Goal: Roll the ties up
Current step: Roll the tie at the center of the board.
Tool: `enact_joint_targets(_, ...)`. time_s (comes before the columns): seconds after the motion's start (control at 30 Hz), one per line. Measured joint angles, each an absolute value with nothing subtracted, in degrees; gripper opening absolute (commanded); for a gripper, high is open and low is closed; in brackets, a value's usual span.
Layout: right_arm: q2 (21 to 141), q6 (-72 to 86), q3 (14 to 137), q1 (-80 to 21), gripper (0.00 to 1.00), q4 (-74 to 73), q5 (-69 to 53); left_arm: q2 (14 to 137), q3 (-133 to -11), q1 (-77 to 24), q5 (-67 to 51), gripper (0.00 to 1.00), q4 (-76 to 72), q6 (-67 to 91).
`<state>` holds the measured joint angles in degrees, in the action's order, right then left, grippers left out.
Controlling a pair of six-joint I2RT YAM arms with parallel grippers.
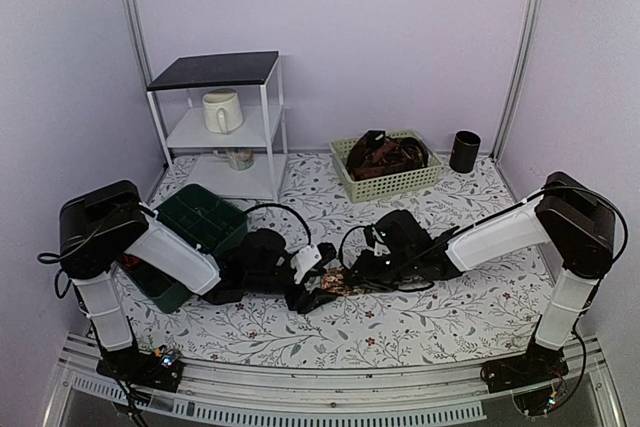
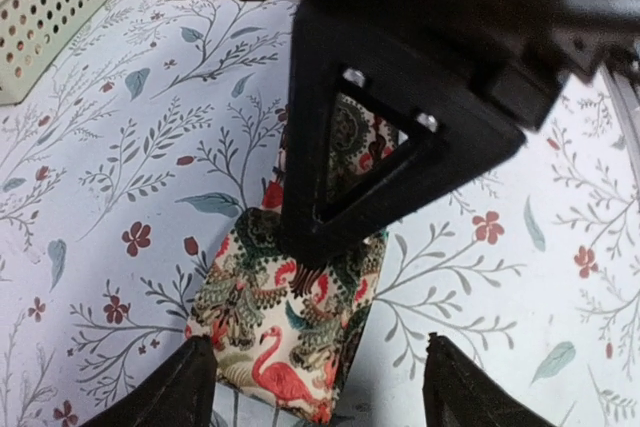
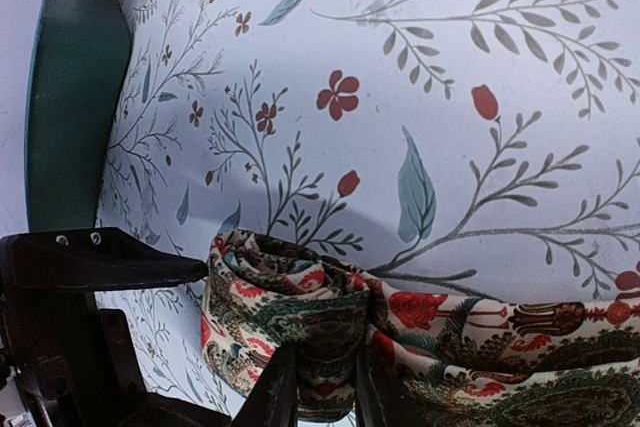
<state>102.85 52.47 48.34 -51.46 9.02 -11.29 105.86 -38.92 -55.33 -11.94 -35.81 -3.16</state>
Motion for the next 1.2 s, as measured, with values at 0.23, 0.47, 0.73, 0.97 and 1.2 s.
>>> enact_joint_targets(0.23,102.8,52.4,48.3,-50.9,0.22,9.0,-11.5,105.9,-38.3,-54.0,-14.5,0.76,-35.4,-12.6)
enact_joint_targets(0.47,102.8,52.3,48.3,-50.8,0.22,9.0,-11.8,105.9,-38.6,-49.8,-19.7,0.98,-32.9,-18.6)
enact_joint_targets(0.73,102.8,51.8,48.3,-50.7,0.22,9.1,-12.1,107.9,-41.8,-49.4,-22.6,0.91,-31.3,-22.7)
enact_joint_targets(0.97,102.8,51.7,48.3,-50.6,0.22,9.4,-12.4,111.4,-45.5,-49.3,-24.6,0.77,-28.3,-24.1)
enact_joint_targets(1.2,102.8,51.6,48.2,-50.6,0.22,10.1,-12.9,112.7,-47.9,-49.3,-25.6,0.58,-27.0,-25.4)
